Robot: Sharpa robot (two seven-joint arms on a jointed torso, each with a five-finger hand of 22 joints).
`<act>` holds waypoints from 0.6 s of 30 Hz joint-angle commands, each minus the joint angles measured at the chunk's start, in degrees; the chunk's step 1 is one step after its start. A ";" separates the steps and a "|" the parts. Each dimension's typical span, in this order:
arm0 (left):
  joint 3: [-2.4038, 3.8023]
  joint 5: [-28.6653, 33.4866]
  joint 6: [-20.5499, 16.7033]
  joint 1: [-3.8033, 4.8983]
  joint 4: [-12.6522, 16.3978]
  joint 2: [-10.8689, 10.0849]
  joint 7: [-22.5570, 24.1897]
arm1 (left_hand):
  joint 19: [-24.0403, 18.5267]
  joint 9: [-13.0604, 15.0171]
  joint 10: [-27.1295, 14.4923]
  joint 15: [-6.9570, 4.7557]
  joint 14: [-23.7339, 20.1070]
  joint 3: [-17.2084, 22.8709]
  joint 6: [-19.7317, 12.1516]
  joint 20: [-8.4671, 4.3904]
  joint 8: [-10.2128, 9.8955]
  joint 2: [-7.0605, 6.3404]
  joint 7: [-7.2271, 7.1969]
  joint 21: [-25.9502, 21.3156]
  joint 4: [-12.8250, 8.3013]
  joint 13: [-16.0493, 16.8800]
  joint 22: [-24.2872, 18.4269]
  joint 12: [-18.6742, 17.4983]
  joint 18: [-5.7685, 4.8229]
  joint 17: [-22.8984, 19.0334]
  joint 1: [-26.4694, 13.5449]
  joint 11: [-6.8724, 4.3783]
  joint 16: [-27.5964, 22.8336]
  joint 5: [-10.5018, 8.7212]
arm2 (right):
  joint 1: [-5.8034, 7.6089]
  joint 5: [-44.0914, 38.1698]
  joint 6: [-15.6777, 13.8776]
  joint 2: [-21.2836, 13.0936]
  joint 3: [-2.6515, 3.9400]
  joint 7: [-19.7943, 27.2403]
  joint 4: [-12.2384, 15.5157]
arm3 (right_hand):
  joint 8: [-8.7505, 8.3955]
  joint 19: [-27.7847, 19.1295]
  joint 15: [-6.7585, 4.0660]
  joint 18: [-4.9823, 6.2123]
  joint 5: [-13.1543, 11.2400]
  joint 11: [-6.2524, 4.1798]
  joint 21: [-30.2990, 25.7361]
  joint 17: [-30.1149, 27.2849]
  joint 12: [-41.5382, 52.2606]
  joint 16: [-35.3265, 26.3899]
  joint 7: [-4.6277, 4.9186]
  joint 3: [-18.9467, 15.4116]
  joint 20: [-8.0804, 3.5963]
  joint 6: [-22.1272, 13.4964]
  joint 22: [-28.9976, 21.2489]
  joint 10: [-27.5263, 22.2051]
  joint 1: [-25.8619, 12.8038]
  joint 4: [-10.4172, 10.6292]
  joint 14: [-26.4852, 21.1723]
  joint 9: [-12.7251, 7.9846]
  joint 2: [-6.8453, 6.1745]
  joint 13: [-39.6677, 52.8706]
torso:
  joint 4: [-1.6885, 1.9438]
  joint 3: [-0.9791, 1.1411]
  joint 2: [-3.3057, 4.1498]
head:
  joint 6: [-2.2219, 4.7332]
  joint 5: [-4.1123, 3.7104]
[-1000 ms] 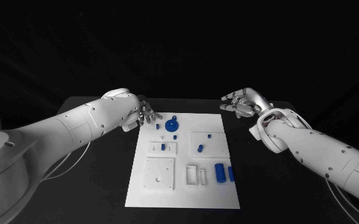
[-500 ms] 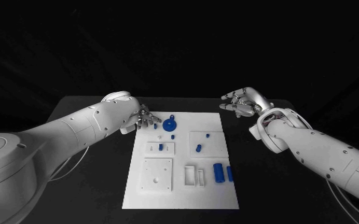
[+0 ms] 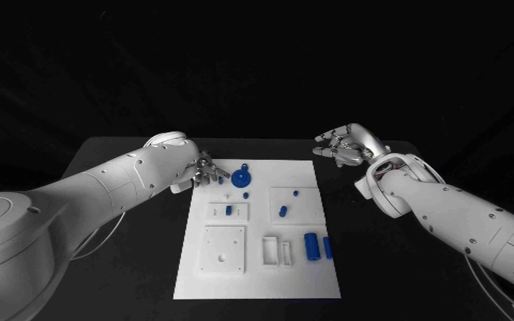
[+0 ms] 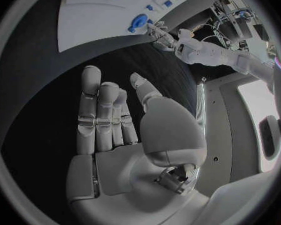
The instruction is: Assemble the parts on the task board
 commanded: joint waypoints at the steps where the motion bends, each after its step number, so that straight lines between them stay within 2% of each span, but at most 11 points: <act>1: -0.01 -0.02 2.37 -0.03 0.14 0.17 0.49 | -0.50 0.08 -0.42 0.03 -0.48 -0.66 -0.06 -0.13 -0.53 1.26 -0.15 0.33 -0.75 -0.07 1.10 0.29 -0.86 -0.08 0.03 -0.09 0.38 0.12 | 0.02 0.12 -0.08 0.09 0.04 0.31 0.02 | -0.30 2.25 0.01 0.65 0.36 -0.02 0.11 -0.07 0.04 -0.17 -0.11 0.01 0.34 -0.47 -0.05 -0.29 -0.09 0.24 0.15 -0.07 -0.20 -0.05 | 0.11 -0.03 0.01 | -0.07 -0.09; 3: -0.01 0.01 2.48 -0.03 0.12 0.15 0.36 | -0.53 0.09 -0.44 0.03 -0.50 -0.88 -0.05 -0.13 -0.68 1.69 -0.14 0.36 -1.15 -0.09 1.09 0.30 -0.86 -0.11 0.14 -0.10 0.39 0.48 | 0.02 0.12 -0.07 0.12 0.05 0.30 -0.01 | -0.30 2.25 0.01 0.65 0.36 -0.02 0.11 -0.07 0.04 -0.17 -0.11 0.01 0.34 -0.47 -0.05 -0.29 -0.09 0.24 0.15 -0.07 -0.20 -0.05 | 0.12 -0.04 0.03 | -0.09 -0.10; 8: -0.02 0.04 2.48 -0.04 0.05 0.06 0.07 | -0.57 0.20 -0.46 -0.01 -0.50 -2.17 0.05 -0.16 -1.06 3.75 -0.23 0.46 -3.25 -0.15 1.07 0.33 -0.86 -0.22 0.66 -0.16 0.44 1.12 | 0.02 0.12 -0.04 0.19 0.05 0.31 -0.11 | -0.29 2.24 0.00 0.66 0.50 -0.03 0.02 -0.06 0.11 -0.16 -0.12 0.04 0.34 -0.46 -0.15 -0.26 -0.04 0.29 0.17 -0.07 -0.20 -0.05 | 0.11 -0.08 0.05 | -0.10 0.00; 18: -0.01 1.08 2.10 -0.04 0.21 0.11 0.11 | -0.62 -0.12 -0.54 0.00 -0.54 -2.53 -0.14 -0.15 -1.57 5.95 -0.21 0.48 -4.91 -0.26 1.06 0.23 -0.86 -0.40 1.78 -0.12 0.34 1.52 | 0.02 0.12 0.01 0.37 0.05 0.31 -0.27 | -0.29 2.24 0.00 0.66 0.50 -0.03 0.02 -0.06 0.11 -0.16 -0.12 0.04 0.34 -0.46 -0.15 -0.26 -0.04 0.29 0.17 -0.07 -0.20 -0.05 | 0.04 -0.08 0.09 | -0.23 0.12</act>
